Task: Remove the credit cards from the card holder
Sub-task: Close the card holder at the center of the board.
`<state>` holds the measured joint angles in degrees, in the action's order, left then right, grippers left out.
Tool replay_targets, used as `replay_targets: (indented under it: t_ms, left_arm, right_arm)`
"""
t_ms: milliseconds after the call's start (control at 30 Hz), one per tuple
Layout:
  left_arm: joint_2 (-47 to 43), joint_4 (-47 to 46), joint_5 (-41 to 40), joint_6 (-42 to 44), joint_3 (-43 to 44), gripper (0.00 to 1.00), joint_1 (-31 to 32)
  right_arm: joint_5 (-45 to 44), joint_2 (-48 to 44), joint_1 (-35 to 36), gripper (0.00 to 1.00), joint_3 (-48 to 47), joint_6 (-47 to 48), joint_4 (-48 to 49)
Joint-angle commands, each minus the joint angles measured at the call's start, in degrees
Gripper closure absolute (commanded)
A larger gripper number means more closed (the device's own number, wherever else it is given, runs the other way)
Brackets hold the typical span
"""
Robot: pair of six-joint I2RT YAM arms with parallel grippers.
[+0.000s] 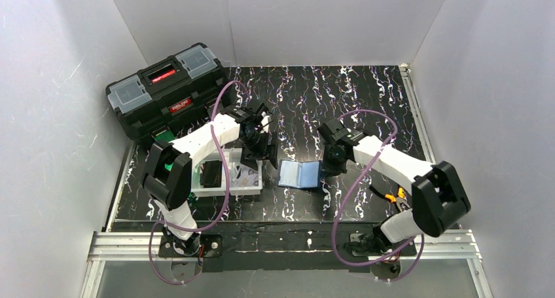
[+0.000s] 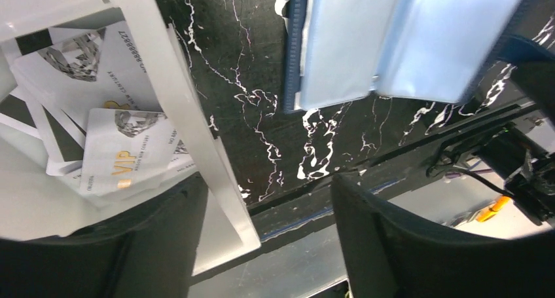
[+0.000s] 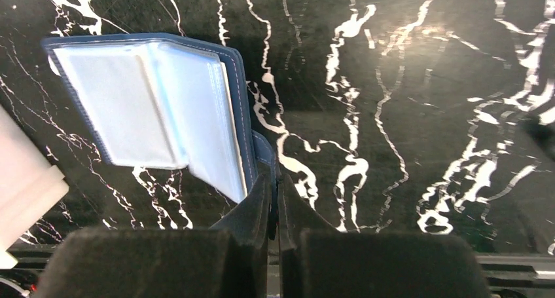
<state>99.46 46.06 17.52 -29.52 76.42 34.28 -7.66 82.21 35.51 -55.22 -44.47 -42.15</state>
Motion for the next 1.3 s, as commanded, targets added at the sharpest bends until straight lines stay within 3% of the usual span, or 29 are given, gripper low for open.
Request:
replay_targets:
  t_ms: [0, 300, 467, 767, 1267]
  left_arm:
    - [0.5, -0.7, 0.2, -1.1, 1.8, 0.38, 1.7]
    - [-0.1, -0.8, 0.1, -1.3, 1.5, 0.48, 2.0]
    - [-1.9, 0.2, -1.2, -0.7, 2.6, 0.43, 2.0]
    - [-5.2, 3.5, -3.5, 0.8, 6.2, 0.26, 0.9]
    - [-13.9, 4.7, -3.0, 1.0, 3.1, 0.26, -6.6]
  right_arm:
    - [-4.4, -5.3, -2.1, 0.99, -0.4, 1.9, -5.2]
    - [-3.0, -4.6, -3.7, 0.99, -5.3, 6.4, -6.8]
    - [0.4, -1.3, -2.5, 0.99, -8.8, 6.2, -4.9]
    - [-0.9, 8.2, 1.9, 0.99, -18.3, 4.9, -7.4]
    - [-0.2, 22.7, 10.0, 0.99, -36.6, 3.5, -11.9]
